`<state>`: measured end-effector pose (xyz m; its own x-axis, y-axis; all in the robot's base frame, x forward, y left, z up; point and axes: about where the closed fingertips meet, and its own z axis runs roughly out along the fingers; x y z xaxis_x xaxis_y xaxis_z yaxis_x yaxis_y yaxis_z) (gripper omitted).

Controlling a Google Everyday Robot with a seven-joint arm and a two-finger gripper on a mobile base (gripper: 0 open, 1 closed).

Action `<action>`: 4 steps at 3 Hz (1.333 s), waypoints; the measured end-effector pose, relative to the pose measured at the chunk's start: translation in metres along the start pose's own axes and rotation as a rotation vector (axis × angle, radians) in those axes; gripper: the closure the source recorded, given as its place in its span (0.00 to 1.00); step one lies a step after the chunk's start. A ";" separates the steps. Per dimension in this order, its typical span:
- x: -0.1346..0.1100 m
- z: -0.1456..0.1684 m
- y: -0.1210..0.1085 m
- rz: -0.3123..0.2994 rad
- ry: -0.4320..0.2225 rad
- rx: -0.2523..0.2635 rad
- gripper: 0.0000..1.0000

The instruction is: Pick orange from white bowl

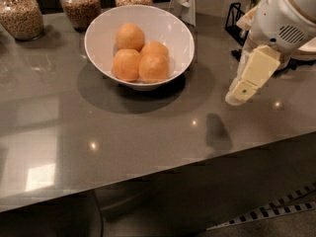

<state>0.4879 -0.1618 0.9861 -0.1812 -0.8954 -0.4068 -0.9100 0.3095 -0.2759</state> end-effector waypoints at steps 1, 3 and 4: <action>-0.036 0.019 -0.023 0.047 -0.060 0.040 0.00; -0.067 0.044 -0.045 0.180 -0.065 0.062 0.00; -0.067 0.044 -0.045 0.180 -0.065 0.062 0.00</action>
Offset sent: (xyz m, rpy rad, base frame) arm 0.1209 0.0906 -0.0063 0.1472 -0.0134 -0.2744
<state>0.5576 -0.1013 0.9871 -0.3126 -0.8016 -0.5096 -0.8400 0.4838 -0.2457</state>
